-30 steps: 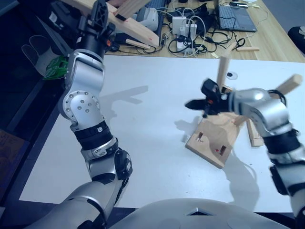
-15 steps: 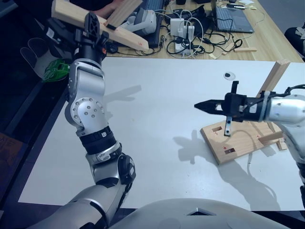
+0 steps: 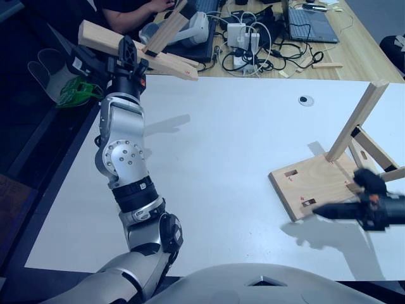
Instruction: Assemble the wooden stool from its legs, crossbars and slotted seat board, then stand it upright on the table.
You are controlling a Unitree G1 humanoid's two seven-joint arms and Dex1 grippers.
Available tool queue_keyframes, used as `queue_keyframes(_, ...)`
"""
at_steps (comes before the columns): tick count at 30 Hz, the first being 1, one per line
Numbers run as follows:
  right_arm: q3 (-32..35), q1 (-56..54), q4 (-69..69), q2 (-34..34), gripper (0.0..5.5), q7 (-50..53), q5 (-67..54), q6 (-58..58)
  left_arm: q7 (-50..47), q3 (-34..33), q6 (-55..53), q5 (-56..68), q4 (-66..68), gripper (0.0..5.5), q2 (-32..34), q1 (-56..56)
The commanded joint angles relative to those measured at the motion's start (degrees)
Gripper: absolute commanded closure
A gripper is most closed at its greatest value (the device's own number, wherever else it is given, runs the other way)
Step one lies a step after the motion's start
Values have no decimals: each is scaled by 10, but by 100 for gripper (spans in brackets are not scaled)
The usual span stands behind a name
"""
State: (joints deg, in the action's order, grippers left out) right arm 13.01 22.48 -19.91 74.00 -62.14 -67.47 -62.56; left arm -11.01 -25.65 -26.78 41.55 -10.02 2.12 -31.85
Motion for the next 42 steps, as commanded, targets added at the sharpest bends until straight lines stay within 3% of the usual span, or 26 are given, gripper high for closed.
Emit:
queue_keyframes(1,84,267,47,92,550,-115,399,280,-2,7,17,-7,-8,448,-4,10)
queue_keyframes(4,19,209,103,87,550,-42,495,373,-3,8,15,-6,-7,448,-2,9)
queue_keyframes(8,-139,25,163,-22,550,110,669,445,-2,13,10,-7,0,448,3,1)
queue_keyframes(11,-218,-77,200,-93,550,122,731,466,-2,17,6,-7,6,448,9,-7)
queue_keyframes(15,-267,-195,280,-167,550,89,746,485,-1,22,3,-6,13,448,13,-15)
queue_keyframes(22,-250,-338,540,-289,550,31,693,643,3,37,-5,-2,21,448,8,-25)
queue_keyframes(28,-182,-409,608,-313,550,-93,551,381,2,49,-29,8,10,448,6,-24)
queue_keyframes(34,-102,-461,489,-323,550,-81,429,169,-13,92,-129,31,-47,448,12,-2)
queue_keyframes(39,-32,-361,286,-306,550,-11,379,87,-95,88,-316,158,-124,448,13,3)
queue_keyframes(42,8,-318,229,-319,550,42,366,72,-136,63,-409,227,-144,448,57,14)
